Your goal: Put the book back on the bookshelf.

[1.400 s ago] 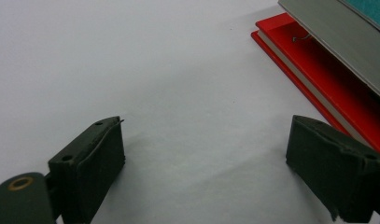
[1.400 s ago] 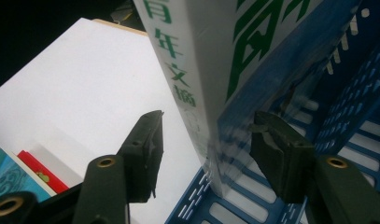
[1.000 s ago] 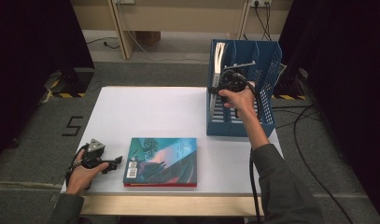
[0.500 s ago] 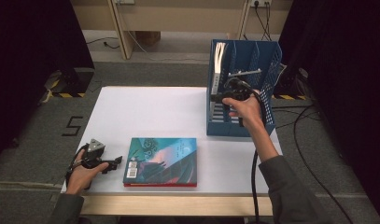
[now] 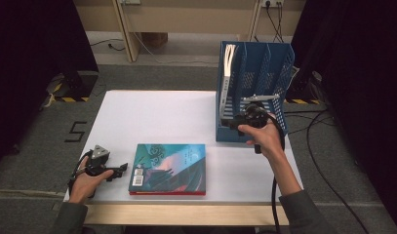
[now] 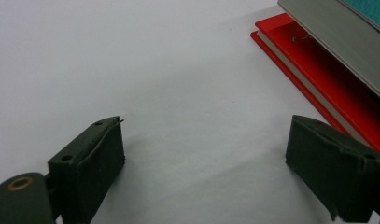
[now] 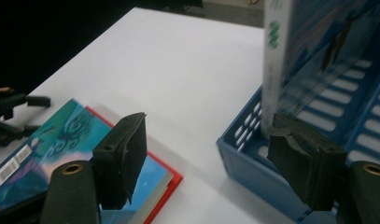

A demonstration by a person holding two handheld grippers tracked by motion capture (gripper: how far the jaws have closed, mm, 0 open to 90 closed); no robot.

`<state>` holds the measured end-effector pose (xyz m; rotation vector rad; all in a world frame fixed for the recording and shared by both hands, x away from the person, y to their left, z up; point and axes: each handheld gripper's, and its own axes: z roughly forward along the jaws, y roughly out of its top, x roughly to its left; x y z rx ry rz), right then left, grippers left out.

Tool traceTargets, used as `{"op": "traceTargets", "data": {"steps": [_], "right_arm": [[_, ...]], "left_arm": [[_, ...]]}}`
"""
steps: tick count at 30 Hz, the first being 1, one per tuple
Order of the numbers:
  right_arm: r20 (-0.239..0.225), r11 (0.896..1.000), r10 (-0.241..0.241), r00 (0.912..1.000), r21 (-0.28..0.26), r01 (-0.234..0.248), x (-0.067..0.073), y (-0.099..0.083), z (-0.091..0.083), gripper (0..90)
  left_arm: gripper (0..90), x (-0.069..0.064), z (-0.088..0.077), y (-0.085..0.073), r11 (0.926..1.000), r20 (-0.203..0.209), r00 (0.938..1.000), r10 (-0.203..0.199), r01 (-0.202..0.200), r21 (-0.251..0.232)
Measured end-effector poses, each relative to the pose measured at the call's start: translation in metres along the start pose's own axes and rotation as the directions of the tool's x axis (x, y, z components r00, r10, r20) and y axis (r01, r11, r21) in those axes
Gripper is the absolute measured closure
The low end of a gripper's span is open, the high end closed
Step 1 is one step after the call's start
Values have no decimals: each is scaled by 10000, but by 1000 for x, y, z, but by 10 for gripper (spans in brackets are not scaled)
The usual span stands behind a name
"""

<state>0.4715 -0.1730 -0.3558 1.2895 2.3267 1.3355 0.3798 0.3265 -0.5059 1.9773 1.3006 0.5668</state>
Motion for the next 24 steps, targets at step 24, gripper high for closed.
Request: {"op": "traceTargets", "data": {"steps": [24], "right_arm": [[-655,9995,295,9974,113,-288,8,-58,5,245]], "left_arm": [[105,0,0,0,10000,27,10000,-28,28,-16]]}}
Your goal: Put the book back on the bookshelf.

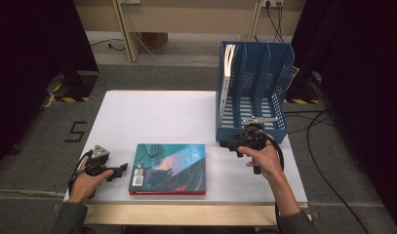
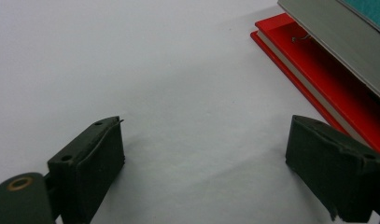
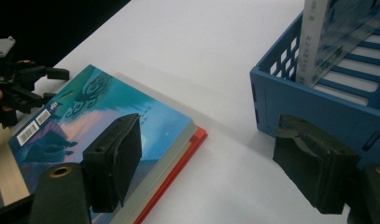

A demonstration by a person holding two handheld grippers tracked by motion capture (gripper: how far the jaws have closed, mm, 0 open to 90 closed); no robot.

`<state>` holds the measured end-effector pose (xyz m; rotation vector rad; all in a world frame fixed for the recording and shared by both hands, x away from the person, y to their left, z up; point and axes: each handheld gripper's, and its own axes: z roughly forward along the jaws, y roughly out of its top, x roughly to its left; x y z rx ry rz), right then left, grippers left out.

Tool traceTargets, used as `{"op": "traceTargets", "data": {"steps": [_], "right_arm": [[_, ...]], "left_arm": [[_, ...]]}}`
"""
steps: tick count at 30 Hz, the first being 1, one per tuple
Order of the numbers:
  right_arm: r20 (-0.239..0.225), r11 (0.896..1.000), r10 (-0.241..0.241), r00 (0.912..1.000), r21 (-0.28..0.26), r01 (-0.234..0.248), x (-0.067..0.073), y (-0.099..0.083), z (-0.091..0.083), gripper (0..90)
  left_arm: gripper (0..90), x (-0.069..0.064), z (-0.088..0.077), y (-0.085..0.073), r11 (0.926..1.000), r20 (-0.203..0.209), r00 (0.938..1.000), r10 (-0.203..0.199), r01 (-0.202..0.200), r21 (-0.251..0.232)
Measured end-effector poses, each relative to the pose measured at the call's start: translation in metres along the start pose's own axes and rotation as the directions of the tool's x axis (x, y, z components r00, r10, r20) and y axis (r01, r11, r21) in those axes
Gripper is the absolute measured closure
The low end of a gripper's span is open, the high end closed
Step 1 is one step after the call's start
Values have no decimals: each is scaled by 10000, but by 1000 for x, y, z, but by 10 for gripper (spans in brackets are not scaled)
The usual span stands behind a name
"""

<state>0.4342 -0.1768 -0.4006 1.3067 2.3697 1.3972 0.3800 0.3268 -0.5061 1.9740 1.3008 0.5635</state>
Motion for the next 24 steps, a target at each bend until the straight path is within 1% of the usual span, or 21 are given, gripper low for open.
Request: {"op": "traceTargets", "data": {"steps": [2,4,7,10,12,15,19,24], "right_arm": [[41,10000,82,10000,20,-83,0,-3,0,244],[60,9999,42,10000,108,-42,1,-8,1,244],[-74,9995,134,9999,278,-132,2,-17,5,244],[-381,9985,207,9991,512,-188,4,-25,10,240],[-317,9976,292,9991,643,-271,3,-28,14,237],[-306,9964,239,9992,817,-213,5,-34,19,238],[-517,9948,204,9985,1004,-152,10,-39,24,233],[-630,9937,230,9978,1111,-159,15,-44,26,235]], "left_arm": [[106,0,0,0,10000,2,10000,-1,1,3],[105,0,0,0,10000,7,10000,-5,5,1],[106,0,0,0,10000,-5,10000,6,-6,5],[105,0,0,0,10000,0,10000,-3,3,-1],[105,0,0,0,10000,4,10000,-7,7,-2],[105,0,0,0,10000,4,10000,-6,6,-3],[105,0,0,0,10000,5,10000,-8,8,-5],[105,0,0,0,10000,4,10000,-5,5,-8]]}}
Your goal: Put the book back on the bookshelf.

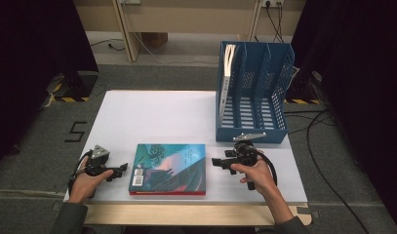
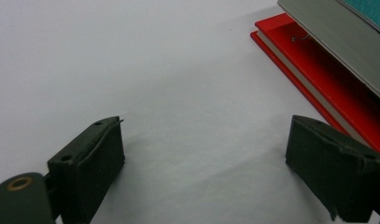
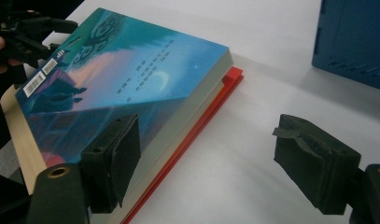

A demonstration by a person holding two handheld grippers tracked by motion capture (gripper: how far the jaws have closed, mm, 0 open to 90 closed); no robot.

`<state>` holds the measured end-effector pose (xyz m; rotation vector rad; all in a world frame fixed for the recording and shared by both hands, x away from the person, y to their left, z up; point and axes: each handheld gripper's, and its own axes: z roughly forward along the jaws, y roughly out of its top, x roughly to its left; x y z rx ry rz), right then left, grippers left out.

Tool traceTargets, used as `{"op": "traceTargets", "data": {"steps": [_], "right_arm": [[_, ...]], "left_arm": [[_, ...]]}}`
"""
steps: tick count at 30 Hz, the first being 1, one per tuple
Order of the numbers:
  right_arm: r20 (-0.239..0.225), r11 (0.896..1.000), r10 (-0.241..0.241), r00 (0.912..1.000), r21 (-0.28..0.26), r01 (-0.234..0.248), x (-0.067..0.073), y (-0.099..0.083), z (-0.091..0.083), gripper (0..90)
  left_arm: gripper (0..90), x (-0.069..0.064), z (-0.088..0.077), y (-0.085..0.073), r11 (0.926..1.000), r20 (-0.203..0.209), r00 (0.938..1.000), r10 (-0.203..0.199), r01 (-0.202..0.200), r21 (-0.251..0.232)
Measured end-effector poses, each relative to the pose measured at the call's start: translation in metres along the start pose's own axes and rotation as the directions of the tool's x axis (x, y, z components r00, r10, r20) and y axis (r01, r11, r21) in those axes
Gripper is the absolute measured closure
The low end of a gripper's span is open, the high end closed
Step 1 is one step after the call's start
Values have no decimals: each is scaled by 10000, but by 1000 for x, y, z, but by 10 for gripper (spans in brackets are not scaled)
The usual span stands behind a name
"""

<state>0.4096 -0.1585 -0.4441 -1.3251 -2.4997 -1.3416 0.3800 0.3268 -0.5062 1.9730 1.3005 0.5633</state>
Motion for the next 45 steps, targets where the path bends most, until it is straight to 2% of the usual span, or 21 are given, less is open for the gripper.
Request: {"op": "traceTargets", "data": {"steps": [22,28,30,32,37,41,45], "right_arm": [[-255,9992,-32,9997,407,42,5,-12,13,233],[-401,9992,-132,9991,378,147,9,-12,15,232],[-409,9992,-124,9991,384,140,10,-11,17,232],[-380,9991,-93,9992,411,109,11,-12,18,231],[-393,9989,-93,9992,462,112,12,-12,22,231],[-499,9988,-51,9987,479,75,13,-12,24,231],[-571,9985,-57,9984,547,89,15,-12,26,231]], "left_arm": [[117,-1,-1,0,9999,-29,9999,101,-101,-24],[142,-4,-5,-2,10000,266,9996,-55,56,-28],[149,-7,-7,-1,9996,504,9984,-258,262,-72],[149,-12,-9,0,9993,729,9969,-299,314,-191],[150,-25,-9,1,9999,813,9967,-33,43,-122],[150,-23,-16,2,9982,902,9951,-394,432,-404],[150,-21,-22,3,9969,884,9948,-501,552,-554]]}}
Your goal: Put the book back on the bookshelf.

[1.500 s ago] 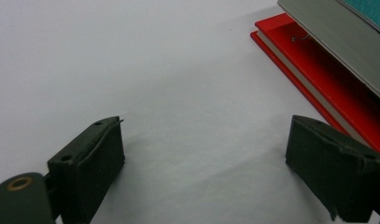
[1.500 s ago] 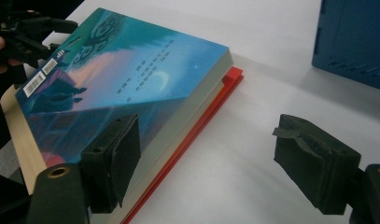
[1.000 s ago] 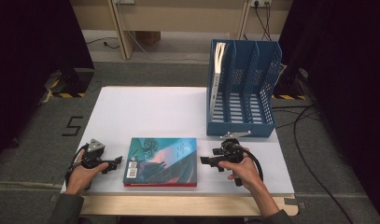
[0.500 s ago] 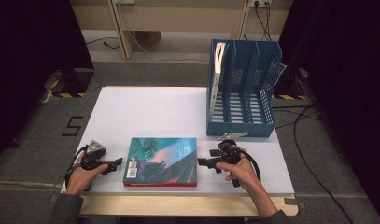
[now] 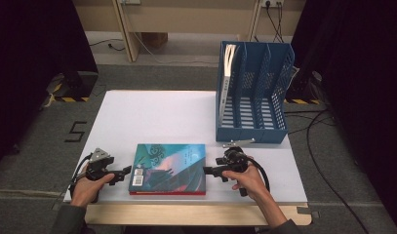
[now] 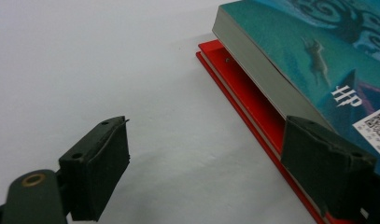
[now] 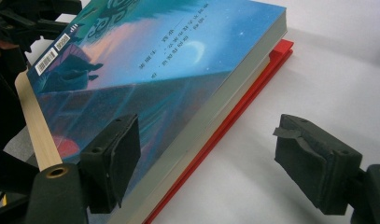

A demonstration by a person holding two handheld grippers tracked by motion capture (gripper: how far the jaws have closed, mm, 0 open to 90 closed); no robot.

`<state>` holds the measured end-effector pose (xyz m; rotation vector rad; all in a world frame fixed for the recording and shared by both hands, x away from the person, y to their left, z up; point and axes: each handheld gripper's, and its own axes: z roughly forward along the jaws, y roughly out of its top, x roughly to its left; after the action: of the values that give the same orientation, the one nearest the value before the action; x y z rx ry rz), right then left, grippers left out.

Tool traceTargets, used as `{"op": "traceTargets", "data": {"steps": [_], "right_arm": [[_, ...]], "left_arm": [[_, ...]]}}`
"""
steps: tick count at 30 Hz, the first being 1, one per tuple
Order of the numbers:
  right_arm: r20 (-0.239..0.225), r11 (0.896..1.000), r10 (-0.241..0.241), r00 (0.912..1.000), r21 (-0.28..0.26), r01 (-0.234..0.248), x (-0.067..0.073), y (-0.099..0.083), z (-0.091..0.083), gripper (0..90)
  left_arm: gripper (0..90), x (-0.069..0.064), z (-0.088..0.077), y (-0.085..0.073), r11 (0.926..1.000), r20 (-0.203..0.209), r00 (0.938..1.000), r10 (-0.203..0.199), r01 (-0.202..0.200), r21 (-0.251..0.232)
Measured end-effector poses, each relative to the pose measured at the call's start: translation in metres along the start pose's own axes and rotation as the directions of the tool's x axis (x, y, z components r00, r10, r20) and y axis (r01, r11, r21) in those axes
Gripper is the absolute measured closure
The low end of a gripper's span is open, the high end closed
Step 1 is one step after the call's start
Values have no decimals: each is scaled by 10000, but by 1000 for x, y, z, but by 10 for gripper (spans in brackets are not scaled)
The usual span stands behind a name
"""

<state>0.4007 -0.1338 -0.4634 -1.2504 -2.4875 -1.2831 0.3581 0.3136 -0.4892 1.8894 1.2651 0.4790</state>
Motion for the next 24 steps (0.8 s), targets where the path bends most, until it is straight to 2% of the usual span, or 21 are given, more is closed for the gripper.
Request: {"op": "traceTargets", "data": {"steps": [3,5,7,9,13,17,18,21,24], "right_arm": [[-123,10000,-13,9999,27,14,1,0,1,232],[-183,10000,60,9998,24,-59,1,0,3,232],[-164,10000,32,9999,49,-31,1,0,4,232],[-171,10000,53,9998,76,-52,1,0,5,233],[-280,9999,129,9995,99,-127,1,-1,7,233],[-385,9997,195,9991,131,-190,0,0,10,234],[-412,9997,230,9989,121,-226,0,0,11,234],[-477,9995,297,9984,133,-291,-1,0,12,237],[-566,9991,392,9976,170,-383,-3,0,13,237]], "left_arm": [[150,-1,-6,3,9999,151,9999,-24,26,-107],[149,-5,-5,3,10000,347,9994,44,-45,29],[161,-9,-3,3,9994,99,9996,283,-285,182],[160,-9,-3,4,9995,158,9996,213,-217,227],[182,-12,-4,4,9994,13,9999,120,-120,335],[373,-17,-7,4,9992,374,9992,-119,105,375],[397,-19,-7,4,9993,281,9996,-65,54,377],[410,-22,-8,5,9991,164,9998,112,-118,396],[437,-25,-9,4,9993,80,9999,127,-129,342]]}}
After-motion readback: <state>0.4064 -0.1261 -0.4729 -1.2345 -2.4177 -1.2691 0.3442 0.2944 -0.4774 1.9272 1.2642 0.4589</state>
